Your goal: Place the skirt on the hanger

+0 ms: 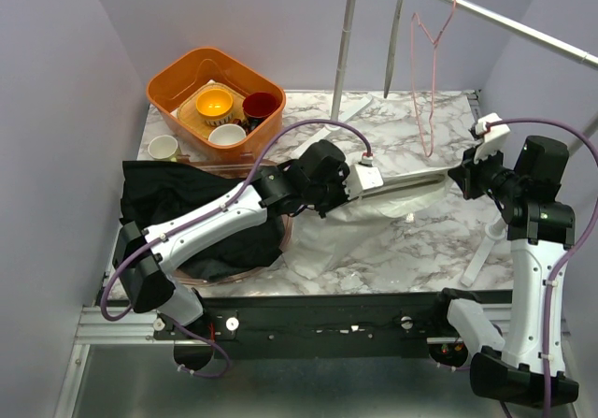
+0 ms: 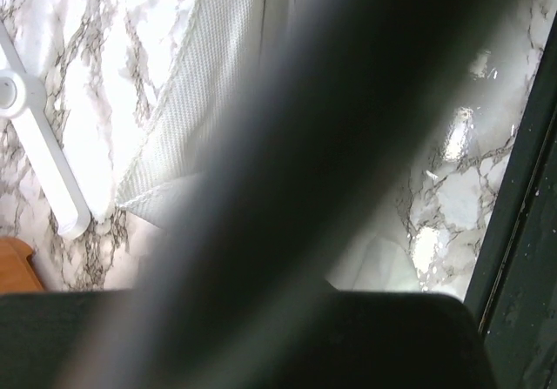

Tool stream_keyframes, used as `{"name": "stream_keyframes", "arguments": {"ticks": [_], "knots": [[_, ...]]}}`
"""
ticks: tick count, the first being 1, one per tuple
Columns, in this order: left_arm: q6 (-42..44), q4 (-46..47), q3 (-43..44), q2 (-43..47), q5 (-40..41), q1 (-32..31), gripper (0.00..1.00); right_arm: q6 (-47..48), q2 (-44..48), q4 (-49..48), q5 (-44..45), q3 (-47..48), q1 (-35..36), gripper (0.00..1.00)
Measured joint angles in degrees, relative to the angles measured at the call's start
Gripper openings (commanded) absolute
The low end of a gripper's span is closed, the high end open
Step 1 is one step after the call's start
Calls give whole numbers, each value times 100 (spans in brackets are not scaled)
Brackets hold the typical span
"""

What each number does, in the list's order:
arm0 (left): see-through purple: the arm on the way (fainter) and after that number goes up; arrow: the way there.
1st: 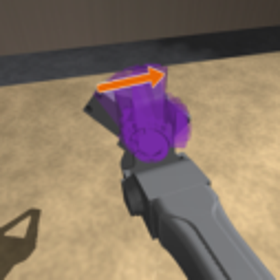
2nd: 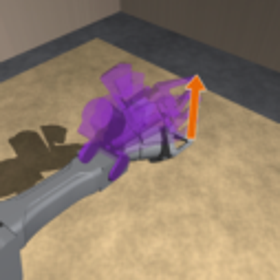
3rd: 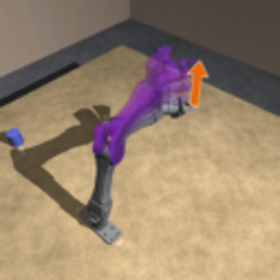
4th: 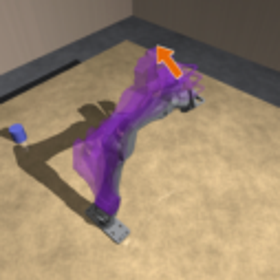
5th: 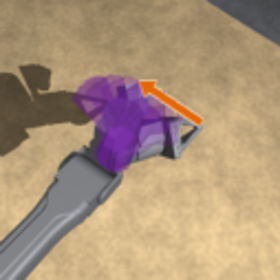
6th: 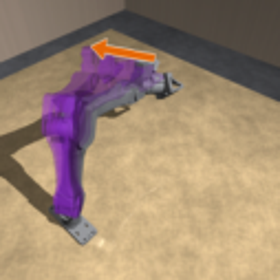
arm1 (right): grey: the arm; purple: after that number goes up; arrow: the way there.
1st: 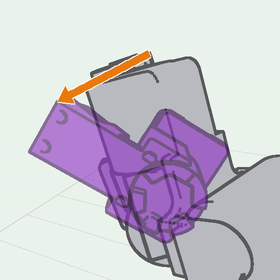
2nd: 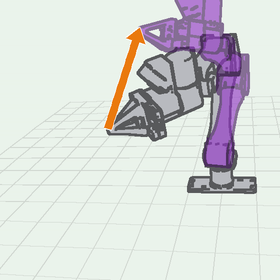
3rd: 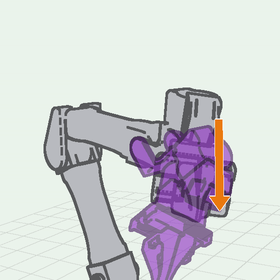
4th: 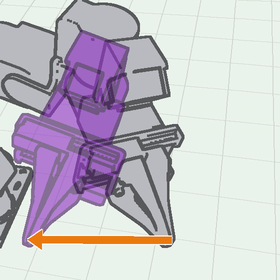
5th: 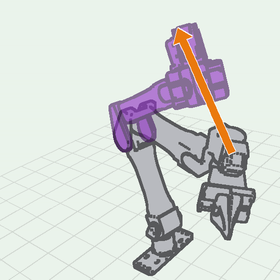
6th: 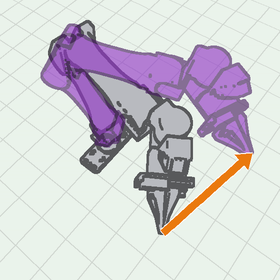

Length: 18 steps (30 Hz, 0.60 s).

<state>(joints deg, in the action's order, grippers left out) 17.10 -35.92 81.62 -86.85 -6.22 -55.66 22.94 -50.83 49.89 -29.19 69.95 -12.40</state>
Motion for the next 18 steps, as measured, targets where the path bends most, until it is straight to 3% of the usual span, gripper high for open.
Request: {"name": "stream_keyframes", "arguments": {"ticks": [18], "knots": [[-455,-667,535,356,730,-299,0,52,74,387,-81,675,83,1]]}}
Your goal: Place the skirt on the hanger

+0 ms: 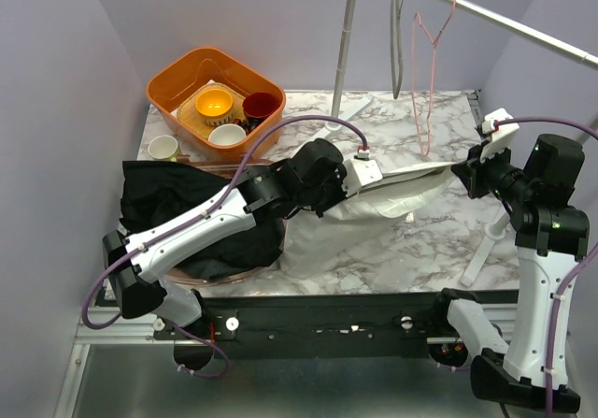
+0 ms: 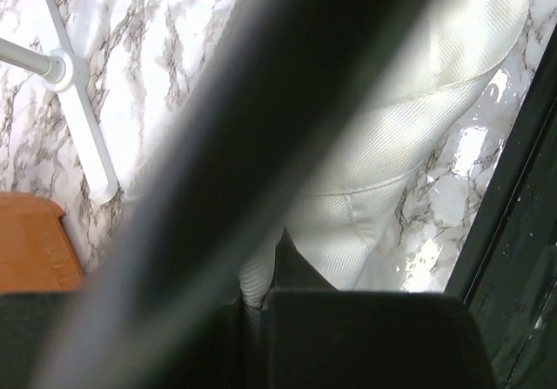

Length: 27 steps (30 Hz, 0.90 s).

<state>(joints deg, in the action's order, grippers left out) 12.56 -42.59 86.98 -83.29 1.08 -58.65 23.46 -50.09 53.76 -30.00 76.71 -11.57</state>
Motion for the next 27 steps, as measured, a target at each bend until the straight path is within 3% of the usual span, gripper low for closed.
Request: {"name": "stream_keyframes", "arguments": {"ticks": [14,27], "knots": [[-87,-146,516,-166,643,-205,0,-7,37,236,160,581,0,1],[-177,225,101,-251,796,-345,0,-256,-70,291,201,645,-2,1]]}}
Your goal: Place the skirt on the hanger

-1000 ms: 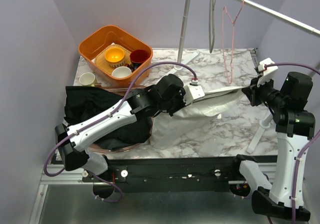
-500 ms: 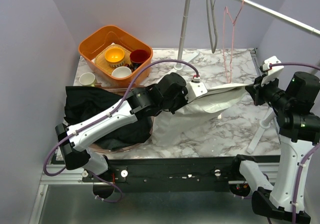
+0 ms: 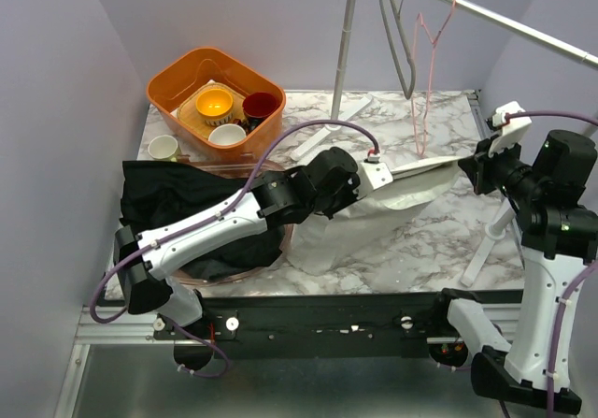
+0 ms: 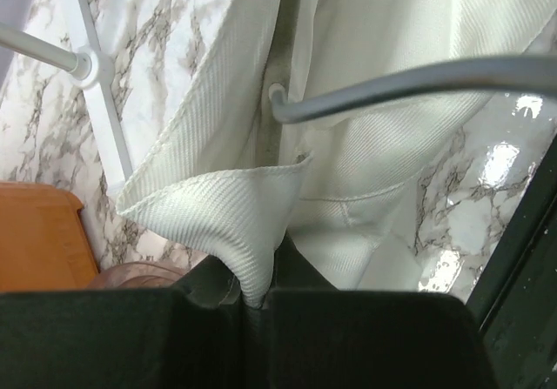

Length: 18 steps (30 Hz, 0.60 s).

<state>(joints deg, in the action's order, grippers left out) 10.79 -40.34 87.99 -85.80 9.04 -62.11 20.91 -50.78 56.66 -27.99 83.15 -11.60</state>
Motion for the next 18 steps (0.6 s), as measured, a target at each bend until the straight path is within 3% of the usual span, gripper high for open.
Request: {"name": "stream_keyframes", "arguments": {"ticks": [7,11,18], "knots": [[-179,79,-334,-378,291,-2,0,2,-428,-157,-413,-852,-70,1],[-238,-39,-334,-761,409,-66,0,-42,-505,-568,-136,-1615,-79,1],[-356,-87,-358,-866,752,-129,0,-155,-577,-1040,-199,-2002,-79,1]]}}
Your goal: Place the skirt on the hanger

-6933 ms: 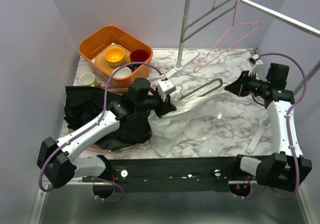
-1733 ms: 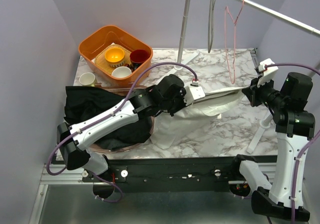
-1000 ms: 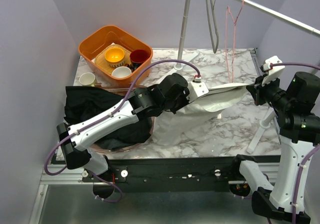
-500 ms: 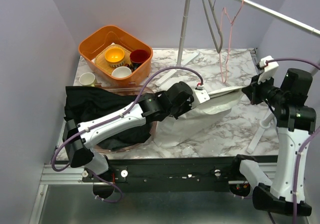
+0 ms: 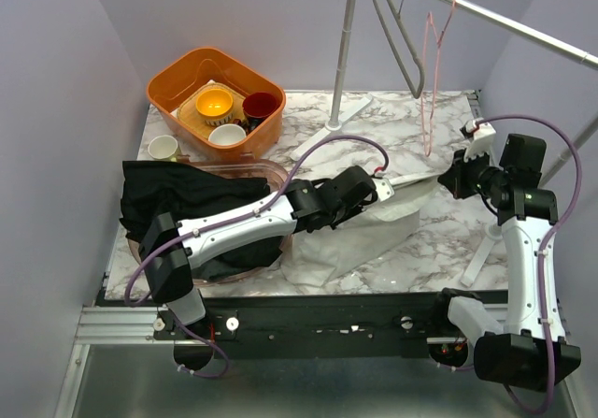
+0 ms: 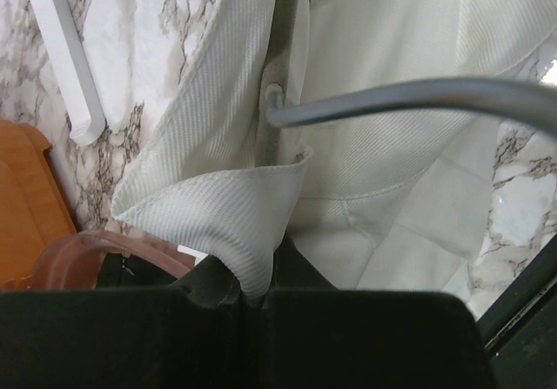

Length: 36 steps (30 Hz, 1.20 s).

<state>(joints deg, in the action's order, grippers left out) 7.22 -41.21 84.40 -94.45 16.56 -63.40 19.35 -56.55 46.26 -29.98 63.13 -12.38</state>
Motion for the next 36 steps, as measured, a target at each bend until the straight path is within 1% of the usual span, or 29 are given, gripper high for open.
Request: {"name": "stream_keyframes", "arguments": {"ticks": [4,8,11,14,18,23,29,34,36], "knots": [[-42,203,-57,-39,162,-57,0,-160,-4,-227,177,4,-4,1],[-46,542,-216,-33,221,-111,0,-278,-127,-238,79,61,-210,1],[-46,627,-284,22,280,-155,0,-310,-133,-238,76,79,-227,1],[-37,627,-343,142,466,-269,0,-289,-131,-101,-264,238,-275,1],[-26,509,-374,306,614,-374,0,-31,-114,164,-1027,501,-249,1],[-118,350,-350,127,691,-424,0,74,-55,247,-1172,367,153,1],[-289,367,-352,-83,457,-461,0,76,-44,175,-1191,-289,507,0],[-332,417,-354,-90,9,-459,0,273,94,247,-1248,-361,531,1],[-332,435,-354,-85,-269,-439,0,575,310,581,-1447,-229,522,1]]}}
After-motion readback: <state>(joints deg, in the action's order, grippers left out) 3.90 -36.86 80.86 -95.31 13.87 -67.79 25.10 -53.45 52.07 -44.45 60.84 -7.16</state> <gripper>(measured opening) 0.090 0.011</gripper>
